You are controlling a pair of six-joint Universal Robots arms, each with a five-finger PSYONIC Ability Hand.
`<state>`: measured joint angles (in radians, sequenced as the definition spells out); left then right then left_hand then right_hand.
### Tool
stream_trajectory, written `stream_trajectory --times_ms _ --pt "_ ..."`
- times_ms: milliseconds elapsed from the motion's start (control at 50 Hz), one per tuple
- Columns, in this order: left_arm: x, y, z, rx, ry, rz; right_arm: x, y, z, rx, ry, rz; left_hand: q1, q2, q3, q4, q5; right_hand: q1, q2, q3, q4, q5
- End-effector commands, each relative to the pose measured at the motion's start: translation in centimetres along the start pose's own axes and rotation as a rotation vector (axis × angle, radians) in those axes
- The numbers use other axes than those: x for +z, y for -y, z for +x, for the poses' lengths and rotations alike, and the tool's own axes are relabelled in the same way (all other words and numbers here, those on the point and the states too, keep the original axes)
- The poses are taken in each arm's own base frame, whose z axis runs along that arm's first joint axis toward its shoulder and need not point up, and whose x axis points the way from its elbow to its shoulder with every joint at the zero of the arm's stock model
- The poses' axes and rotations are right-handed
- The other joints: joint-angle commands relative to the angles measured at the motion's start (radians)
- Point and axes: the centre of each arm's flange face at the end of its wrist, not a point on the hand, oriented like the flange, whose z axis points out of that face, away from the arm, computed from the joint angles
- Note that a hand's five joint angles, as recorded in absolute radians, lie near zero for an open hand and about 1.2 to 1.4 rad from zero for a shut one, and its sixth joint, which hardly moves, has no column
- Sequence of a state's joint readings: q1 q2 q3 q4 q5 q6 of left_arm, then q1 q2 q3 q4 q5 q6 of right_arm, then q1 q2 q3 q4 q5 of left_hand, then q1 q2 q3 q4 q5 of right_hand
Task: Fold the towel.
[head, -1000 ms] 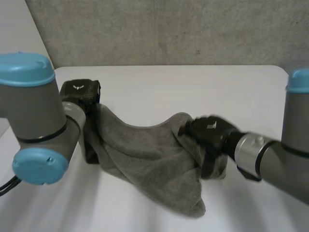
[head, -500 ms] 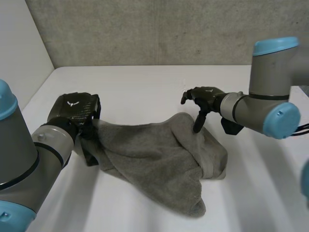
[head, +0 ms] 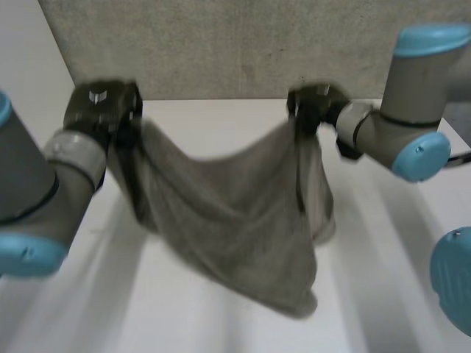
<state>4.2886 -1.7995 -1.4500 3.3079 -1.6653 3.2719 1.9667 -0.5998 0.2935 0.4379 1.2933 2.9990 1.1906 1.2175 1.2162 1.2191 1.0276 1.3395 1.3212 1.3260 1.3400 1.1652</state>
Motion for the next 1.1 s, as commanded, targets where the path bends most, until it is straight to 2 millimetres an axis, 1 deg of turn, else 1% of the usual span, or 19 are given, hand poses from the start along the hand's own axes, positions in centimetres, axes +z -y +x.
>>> stream_trajectory --times_ms 20,120,220,260,300,340,360,380,400,420,440,460,500,520,560,660,740,820,1100 --pt "5.1 8.2 -1.2 -0.049 0.046 0.354 -1.7 11.4 2.3 -0.147 -0.198 0.506 0.206 0.179 0.18 0.177 0.194 0.057 0.075 0.07 0.056 0.057" --pt "5.5 12.2 -2.4 -0.131 0.085 0.531 -3.9 14.5 2.3 -0.191 -0.22 0.637 0.206 0.179 0.18 0.177 0.194 0.057 0.075 0.07 0.056 0.057" --pt "5.6 11.8 -2.8 -0.172 0.091 0.54 -4.6 12.6 1.2 -0.262 -0.176 0.578 0.206 0.179 0.18 0.177 0.194 0.057 0.075 0.07 0.056 0.057" --pt "5.5 10.5 -2.6 -0.165 0.089 0.497 -4.7 11.3 0.6 -0.307 -0.152 0.534 0.206 0.179 0.18 0.177 0.194 0.057 0.075 0.07 0.056 0.057" --pt "5.3 6.6 -2.4 -0.15 0.079 0.379 -5.0 10.2 0.3 -0.355 -0.143 0.49 0.206 0.179 0.18 0.177 0.194 0.057 0.075 0.07 0.056 0.057" --pt "5.1 4.4 -2.4 -0.142 0.081 0.316 -5.0 6.3 -0.4 -0.436 -0.126 0.351 0.206 0.179 0.18 0.177 0.194 0.057 0.075 0.07 0.056 0.057" --pt "5.1 4.4 -2.4 -0.142 0.081 0.316 -5.0 6.3 -0.4 -0.437 -0.125 0.35 0.206 0.179 0.18 0.177 0.194 0.057 0.075 0.07 0.056 0.057" --pt "4.7 2.3 -2.5 -0.137 0.083 0.25 -5.1 4.1 -0.7 -0.463 -0.105 0.268 0.206 0.179 0.18 0.177 0.194 0.057 0.075 0.07 0.056 0.057" --pt "4.2 -0.1 -2.5 -0.129 0.077 0.18 -5.1 4.0 -0.7 -0.464 -0.105 0.268 0.206 0.179 0.18 0.177 0.194 0.057 0.075 0.07 0.056 0.057" --pt "4.2 -0.1 -2.5 -0.129 0.077 0.179 -5.3 1.7 -1.2 -0.479 -0.077 0.191 0.206 0.179 0.18 0.177 0.194 0.057 0.075 0.07 0.056 0.057" --pt "3.6 -2.4 -2.3 -0.124 0.061 0.112 -5.4 -0.9 -1.7 -0.48 -0.043 0.113 0.206 0.179 0.18 0.177 0.194 0.057 0.075 0.07 0.056 0.057" --pt "3.0 -4.4 -2.0 -0.121 0.034 0.055 -5.4 -0.9 -1.7 -0.48 -0.043 0.112 0.206 0.179 0.18 0.177 0.194 0.057 0.075 0.07 0.056 0.057" --pt "2.4 -6.6 -1.7 -0.116 0.01 -0.001 -5.6 -5.9 -2.5 -0.445 0.013 -0.025 0.206 0.179 0.18 0.177 0.194 0.057 0.075 0.07 0.056 0.057" --pt "2.4 -6.7 -1.7 -0.116 0.01 -0.002 -5.6 -6.0 -2.5 -0.444 0.013 -0.026 0.206 0.179 0.18 0.177 0.194 0.057 0.075 0.07 0.056 0.057" --pt "1.2 -10.6 -1.3 -0.098 -0.021 -0.101 -6.0 -10.1 -3.2 -0.41 0.054 -0.138 0.206 0.179 0.18 0.177 0.194 0.057 0.075 0.07 0.056 0.057" --pt "-0.4 -13.0 -1.6 -0.035 -0.019 -0.178 -7.0 -13.0 -3.9 -0.379 0.084 -0.226 0.206 0.179 0.18 0.177 0.194 0.057 0.075 0.07 0.056 0.057" --pt "-0.9 -13.4 -2.6 0.014 0.002 -0.195 -7.7 -13.6 -4.2 -0.348 0.09 -0.25 0.206 0.179 0.18 0.177 0.194 0.057 0.075 0.07 0.056 0.057" --pt "-1.4 -11.9 -4.0 0.038 0.039 -0.162 -8.6 -12.9 -3.9 -0.233 0.061 -0.25 0.206 0.179 0.18 0.177 0.194 -0.593 -0.575 -0.579 -0.593 -0.593" --pt "-1.5 -11.1 -4.8 0.021 0.07 -0.141 -9.9 -12.2 0.3 0.046 -0.096 -0.225 0.206 0.179 0.18 0.177 0.194 -0.744 -0.725 -0.73 -0.744 -0.744"
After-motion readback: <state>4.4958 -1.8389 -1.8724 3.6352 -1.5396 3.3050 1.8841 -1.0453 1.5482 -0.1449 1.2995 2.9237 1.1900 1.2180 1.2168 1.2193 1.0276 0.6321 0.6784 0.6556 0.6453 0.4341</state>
